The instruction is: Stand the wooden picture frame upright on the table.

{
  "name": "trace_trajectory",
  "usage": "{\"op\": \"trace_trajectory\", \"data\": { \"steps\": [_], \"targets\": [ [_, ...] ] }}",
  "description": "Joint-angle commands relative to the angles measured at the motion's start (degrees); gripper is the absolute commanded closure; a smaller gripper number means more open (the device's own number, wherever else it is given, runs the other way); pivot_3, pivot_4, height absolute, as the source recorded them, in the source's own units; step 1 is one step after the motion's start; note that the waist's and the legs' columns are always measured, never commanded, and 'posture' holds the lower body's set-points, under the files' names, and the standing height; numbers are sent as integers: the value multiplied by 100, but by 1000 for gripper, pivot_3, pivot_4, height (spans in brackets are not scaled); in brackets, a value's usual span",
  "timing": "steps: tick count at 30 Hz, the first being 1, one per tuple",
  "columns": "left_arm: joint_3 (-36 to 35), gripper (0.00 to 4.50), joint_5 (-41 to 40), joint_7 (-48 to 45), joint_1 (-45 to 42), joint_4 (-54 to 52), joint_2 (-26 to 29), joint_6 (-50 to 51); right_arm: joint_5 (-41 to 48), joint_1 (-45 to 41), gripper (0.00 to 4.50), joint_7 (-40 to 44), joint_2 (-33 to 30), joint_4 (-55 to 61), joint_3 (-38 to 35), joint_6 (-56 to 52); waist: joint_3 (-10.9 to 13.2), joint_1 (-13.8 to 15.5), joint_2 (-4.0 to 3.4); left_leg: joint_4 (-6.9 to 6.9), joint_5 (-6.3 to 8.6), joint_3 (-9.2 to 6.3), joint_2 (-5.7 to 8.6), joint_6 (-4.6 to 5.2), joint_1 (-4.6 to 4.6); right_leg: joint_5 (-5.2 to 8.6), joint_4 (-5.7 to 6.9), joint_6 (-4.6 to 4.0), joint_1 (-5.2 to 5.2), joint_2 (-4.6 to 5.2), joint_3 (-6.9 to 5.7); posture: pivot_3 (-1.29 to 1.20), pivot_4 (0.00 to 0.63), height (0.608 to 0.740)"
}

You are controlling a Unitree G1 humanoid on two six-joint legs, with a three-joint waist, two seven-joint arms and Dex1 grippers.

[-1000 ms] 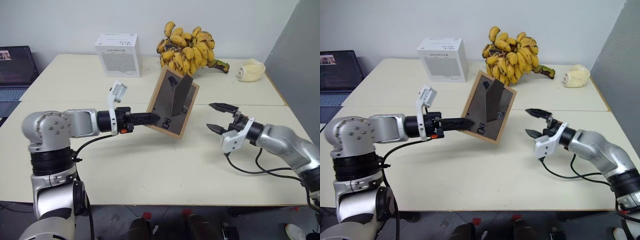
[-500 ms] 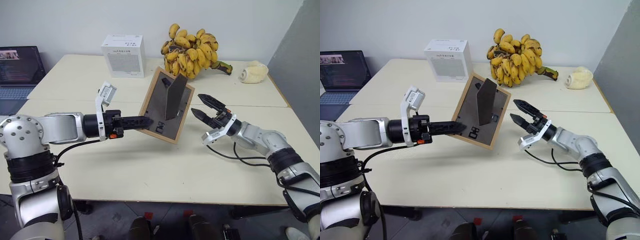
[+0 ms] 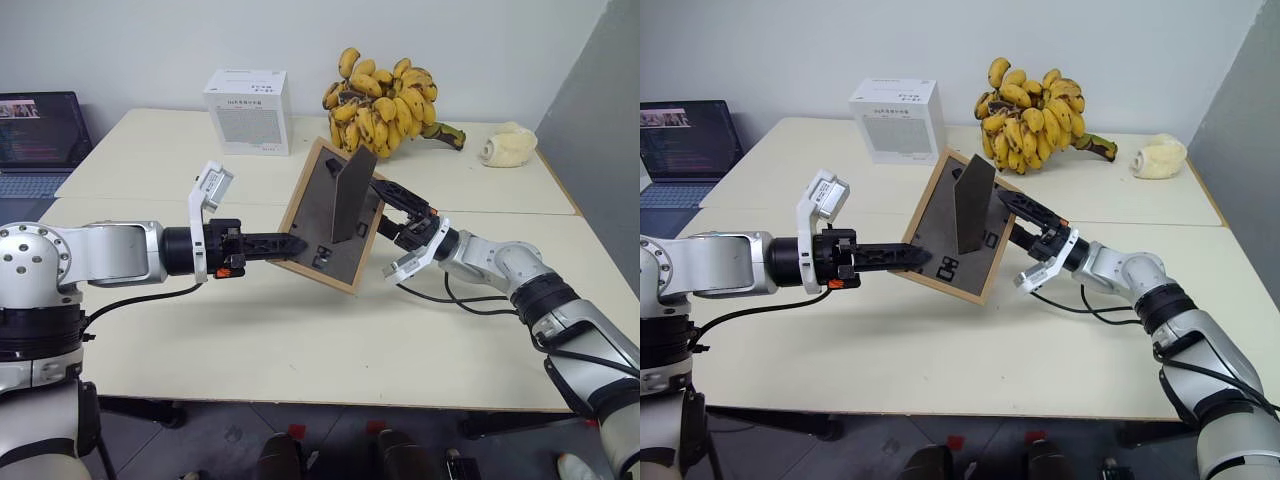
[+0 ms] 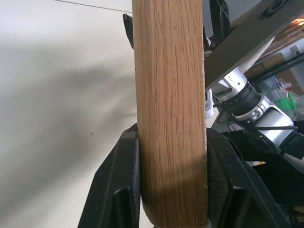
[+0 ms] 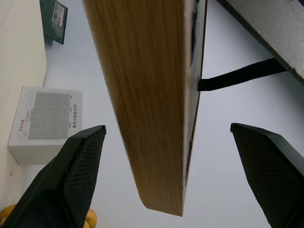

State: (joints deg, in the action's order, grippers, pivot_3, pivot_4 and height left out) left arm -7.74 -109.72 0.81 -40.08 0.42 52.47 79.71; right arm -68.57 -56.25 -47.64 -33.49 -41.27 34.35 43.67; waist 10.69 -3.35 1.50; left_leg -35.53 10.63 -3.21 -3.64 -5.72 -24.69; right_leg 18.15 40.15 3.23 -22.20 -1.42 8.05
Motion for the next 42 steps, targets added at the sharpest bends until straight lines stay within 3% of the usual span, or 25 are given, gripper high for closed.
{"op": "trace_trajectory", "data": {
  "steps": [1,4,15,17,33,35,39,42],
  "targets": [
    [18,3200,-328,-75,-22,-223,195,-331,57,-237,71,-155,-45,-88,27,46,0,0,0,-1,0,-1,0,0,-1,0,0,0,0,0,-2,0,150,740],
    [79,3200,-328,-145,4,-275,261,-409,87,-287,490,-186,-47,-190,66,62,0,-1,0,-2,0,-1,1,1,-1,0,0,0,0,0,-2,0,150,740],
    [186,3200,-328,-375,-21,-294,385,-494,122,-338,2874,-234,-59,-382,108,145,0,-2,0,-7,0,-5,2,1,-2,0,2,0,1,0,-6,0,150,740],
    [209,3200,-328,-394,-26,-295,394,-513,129,-353,3118,-240,-56,-395,114,150,0,-1,0,-9,0,-6,2,1,-3,0,4,0,1,0,-6,0,150,740],
    [171,3200,84,-537,50,-509,357,-777,216,-356,3168,-175,-55,-270,114,169,0,-2,0,-19,0,-10,4,2,-4,0,12,0,2,0,-10,0,150,740],
    [117,2503,159,-591,90,-516,348,-829,219,-372,3168,-164,-68,-292,123,194,0,-2,0,-19,0,-10,3,2,-4,0,13,0,2,0,-10,0,150,740],
    [29,1828,630,-767,143,-717,362,-897,252,-417,3168,-114,-68,-353,116,234,0,-3,0,-20,0,-11,3,2,-4,0,14,0,2,0,-11,0,150,740],
    [-172,1828,1068,-1047,228,-953,375,-1069,289,-469,3168,-77,-55,-416,123,272,0,-4,0,-21,0,-11,4,2,-5,0,16,0,2,0,-11,0,150,740]
  ]
}}
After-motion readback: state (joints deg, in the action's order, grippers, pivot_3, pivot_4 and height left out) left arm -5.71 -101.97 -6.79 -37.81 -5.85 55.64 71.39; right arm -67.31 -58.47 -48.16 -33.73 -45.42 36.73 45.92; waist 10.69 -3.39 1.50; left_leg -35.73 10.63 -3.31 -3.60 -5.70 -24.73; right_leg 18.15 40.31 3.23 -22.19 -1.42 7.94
